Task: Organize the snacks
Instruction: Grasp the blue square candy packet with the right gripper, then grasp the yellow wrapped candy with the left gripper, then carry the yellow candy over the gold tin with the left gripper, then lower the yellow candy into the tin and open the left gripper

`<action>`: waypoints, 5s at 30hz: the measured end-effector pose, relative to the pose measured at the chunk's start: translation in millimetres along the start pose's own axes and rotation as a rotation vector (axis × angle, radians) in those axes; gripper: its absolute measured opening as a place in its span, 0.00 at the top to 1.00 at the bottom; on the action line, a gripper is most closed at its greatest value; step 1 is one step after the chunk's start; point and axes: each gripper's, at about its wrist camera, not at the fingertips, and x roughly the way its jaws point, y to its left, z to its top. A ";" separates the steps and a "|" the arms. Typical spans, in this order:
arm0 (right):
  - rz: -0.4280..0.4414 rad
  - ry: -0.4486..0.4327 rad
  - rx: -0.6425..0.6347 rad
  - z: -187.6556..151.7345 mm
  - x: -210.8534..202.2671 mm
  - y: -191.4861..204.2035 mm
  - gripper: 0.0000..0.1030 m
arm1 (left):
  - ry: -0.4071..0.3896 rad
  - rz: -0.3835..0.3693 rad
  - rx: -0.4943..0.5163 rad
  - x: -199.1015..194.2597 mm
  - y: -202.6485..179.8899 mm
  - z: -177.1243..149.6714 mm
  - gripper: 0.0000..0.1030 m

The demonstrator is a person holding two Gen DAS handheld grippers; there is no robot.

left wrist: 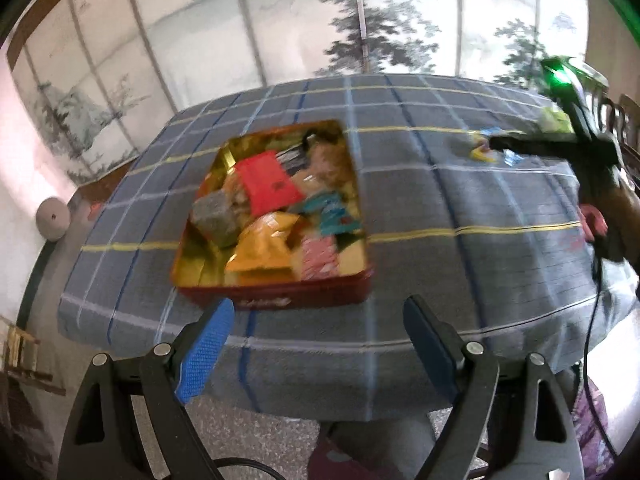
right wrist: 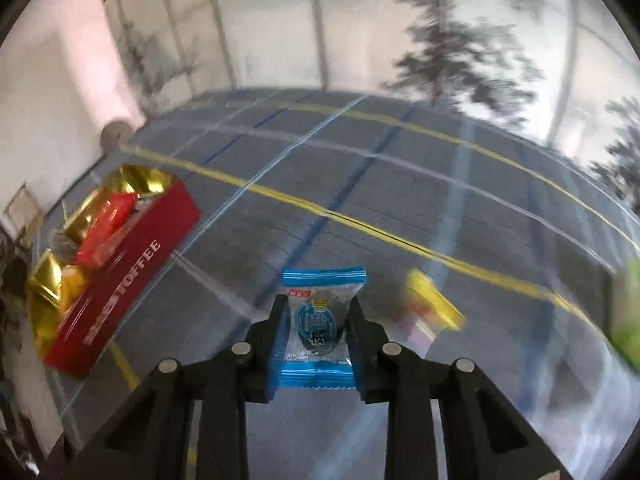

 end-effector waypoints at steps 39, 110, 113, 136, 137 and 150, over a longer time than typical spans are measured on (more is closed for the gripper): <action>-0.195 -0.028 0.329 -104.3 -56.8 -178.7 0.72 | 0.144 -0.355 0.325 214.5 -223.5 192.2 0.79; -0.307 0.009 0.269 -101.5 -54.4 -168.0 0.72 | 0.121 0.061 -0.231 42.8 83.6 67.6 0.80; -0.307 0.009 0.269 -101.6 -54.5 -168.3 0.72 | 0.125 0.055 -0.231 51.4 96.3 83.7 0.80; -0.309 0.011 0.266 -101.6 -55.1 -169.9 0.72 | 0.229 0.062 -0.185 182.5 114.2 186.8 0.79; -0.309 0.011 0.266 -101.4 -54.8 -169.6 0.72 | 0.235 0.062 -0.188 186.7 115.1 186.4 0.79; -0.310 0.011 0.266 -101.3 -54.8 -169.5 0.71 | 0.251 0.086 -0.192 210.8 118.1 182.6 0.76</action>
